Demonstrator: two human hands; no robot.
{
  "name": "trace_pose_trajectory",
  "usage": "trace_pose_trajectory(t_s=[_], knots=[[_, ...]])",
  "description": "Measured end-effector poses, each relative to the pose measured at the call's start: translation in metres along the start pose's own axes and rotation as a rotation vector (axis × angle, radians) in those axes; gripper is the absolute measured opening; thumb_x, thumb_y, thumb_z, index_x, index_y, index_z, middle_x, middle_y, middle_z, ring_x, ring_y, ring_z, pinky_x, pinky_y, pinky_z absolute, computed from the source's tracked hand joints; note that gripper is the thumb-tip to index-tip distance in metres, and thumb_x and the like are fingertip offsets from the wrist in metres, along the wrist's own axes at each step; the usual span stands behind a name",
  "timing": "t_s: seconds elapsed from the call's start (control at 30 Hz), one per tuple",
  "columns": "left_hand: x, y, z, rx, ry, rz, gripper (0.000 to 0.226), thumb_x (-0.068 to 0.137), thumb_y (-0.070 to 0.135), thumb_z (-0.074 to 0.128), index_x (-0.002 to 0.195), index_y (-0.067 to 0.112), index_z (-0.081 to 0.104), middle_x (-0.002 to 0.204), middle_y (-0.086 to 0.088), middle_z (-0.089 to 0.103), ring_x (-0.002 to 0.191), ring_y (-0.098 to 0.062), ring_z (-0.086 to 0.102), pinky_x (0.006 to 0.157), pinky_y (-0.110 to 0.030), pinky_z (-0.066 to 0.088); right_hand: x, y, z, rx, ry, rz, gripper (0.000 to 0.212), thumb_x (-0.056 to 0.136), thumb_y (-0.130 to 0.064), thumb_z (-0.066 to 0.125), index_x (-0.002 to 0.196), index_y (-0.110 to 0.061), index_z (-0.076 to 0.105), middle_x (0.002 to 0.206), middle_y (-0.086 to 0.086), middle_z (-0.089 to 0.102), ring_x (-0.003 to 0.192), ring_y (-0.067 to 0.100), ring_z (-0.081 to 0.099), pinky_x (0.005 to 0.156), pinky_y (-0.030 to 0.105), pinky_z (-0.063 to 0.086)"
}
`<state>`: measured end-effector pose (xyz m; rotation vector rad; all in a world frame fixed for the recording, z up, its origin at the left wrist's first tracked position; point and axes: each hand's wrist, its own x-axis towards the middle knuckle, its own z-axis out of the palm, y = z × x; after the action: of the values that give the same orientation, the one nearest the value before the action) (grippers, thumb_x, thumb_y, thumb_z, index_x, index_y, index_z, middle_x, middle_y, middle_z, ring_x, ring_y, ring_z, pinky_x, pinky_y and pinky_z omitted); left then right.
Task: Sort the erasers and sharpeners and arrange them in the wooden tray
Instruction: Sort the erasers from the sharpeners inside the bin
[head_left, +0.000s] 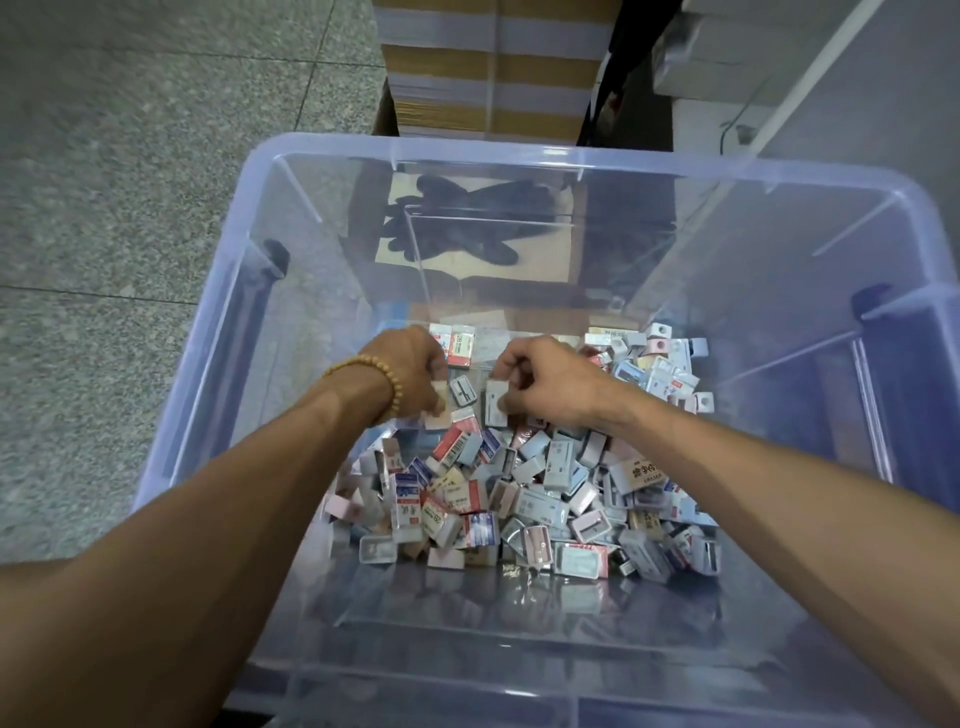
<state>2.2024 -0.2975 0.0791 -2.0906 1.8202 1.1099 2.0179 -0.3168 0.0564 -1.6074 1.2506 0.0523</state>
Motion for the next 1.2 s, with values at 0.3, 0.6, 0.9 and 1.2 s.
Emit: trace_pose_trajectory(t_s=[0.3,0.6,0.9,1.2], knots=[[0.035,0.022,0.014,-0.283,0.283,0.095,0.022,0.083,0.006,0.073,0.105,0.005,0.071,0.094,-0.011,0.073,0.087,-0.025,0.069,0.084,-0.038,0.058,0.010,0.002,-0.004,-0.114,0.363,0.014,0.026,0.090,-0.001,0.062,0.113,-0.013,0.066,0.104,0.005,0.070,0.097,0.024,0.064,0.086,0.034,0.052],[0.023,0.000,0.027,0.176,0.326,0.324,0.047,0.070,0.041,0.083,0.108,0.015,0.073,0.105,-0.003,0.056,0.103,-0.022,0.051,0.083,-0.038,0.052,-0.001,0.005,0.008,-0.376,0.272,-0.105,0.045,0.084,-0.027,0.078,0.123,-0.016,0.060,0.115,0.007,0.060,0.106,0.024,0.056,0.091,0.032,0.044],[0.031,-0.010,0.027,0.177,0.419,0.291,0.036,0.077,0.024,0.077,0.110,0.012,0.071,0.107,-0.010,0.062,0.105,-0.030,0.050,0.083,-0.038,0.046,0.028,-0.001,0.023,-0.372,0.405,-0.182,0.034,0.088,-0.026,0.075,0.112,-0.009,0.058,0.108,0.009,0.063,0.094,0.027,0.059,0.075,0.031,0.044],[0.022,0.003,0.015,0.262,0.339,0.286,0.034,0.081,0.027,0.074,0.114,0.018,0.069,0.111,-0.003,0.062,0.106,-0.023,0.053,0.077,-0.033,0.048,0.009,-0.003,-0.020,-0.414,-0.019,-0.045,0.029,0.090,-0.015,0.071,0.119,-0.017,0.066,0.116,-0.001,0.068,0.103,0.018,0.064,0.093,0.035,0.054]])
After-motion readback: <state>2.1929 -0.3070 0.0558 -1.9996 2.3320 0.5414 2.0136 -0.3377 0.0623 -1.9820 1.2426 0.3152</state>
